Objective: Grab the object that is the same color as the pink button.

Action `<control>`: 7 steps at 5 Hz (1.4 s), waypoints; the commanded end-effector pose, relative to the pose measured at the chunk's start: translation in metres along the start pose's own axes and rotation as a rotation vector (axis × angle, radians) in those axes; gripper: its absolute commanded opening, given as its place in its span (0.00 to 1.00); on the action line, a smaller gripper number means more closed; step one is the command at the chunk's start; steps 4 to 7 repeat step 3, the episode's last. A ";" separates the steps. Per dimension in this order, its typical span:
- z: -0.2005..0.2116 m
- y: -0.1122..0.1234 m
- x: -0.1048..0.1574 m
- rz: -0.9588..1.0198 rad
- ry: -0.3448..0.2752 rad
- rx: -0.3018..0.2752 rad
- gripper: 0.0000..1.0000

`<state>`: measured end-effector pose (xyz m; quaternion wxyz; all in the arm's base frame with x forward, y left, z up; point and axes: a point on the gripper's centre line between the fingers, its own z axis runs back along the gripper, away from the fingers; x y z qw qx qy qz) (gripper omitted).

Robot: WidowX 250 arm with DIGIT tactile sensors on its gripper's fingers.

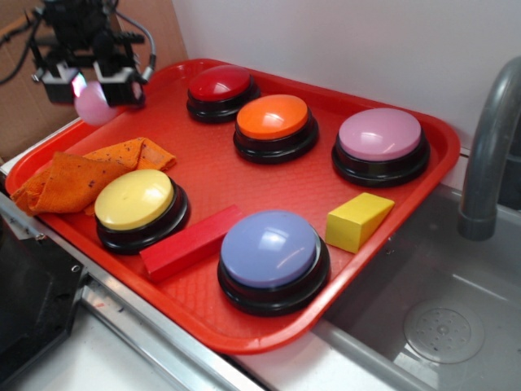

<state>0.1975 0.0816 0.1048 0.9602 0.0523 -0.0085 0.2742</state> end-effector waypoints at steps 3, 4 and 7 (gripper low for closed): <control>0.053 -0.071 -0.020 -0.488 -0.071 -0.073 0.00; 0.053 -0.071 -0.020 -0.488 -0.071 -0.073 0.00; 0.053 -0.071 -0.020 -0.488 -0.071 -0.073 0.00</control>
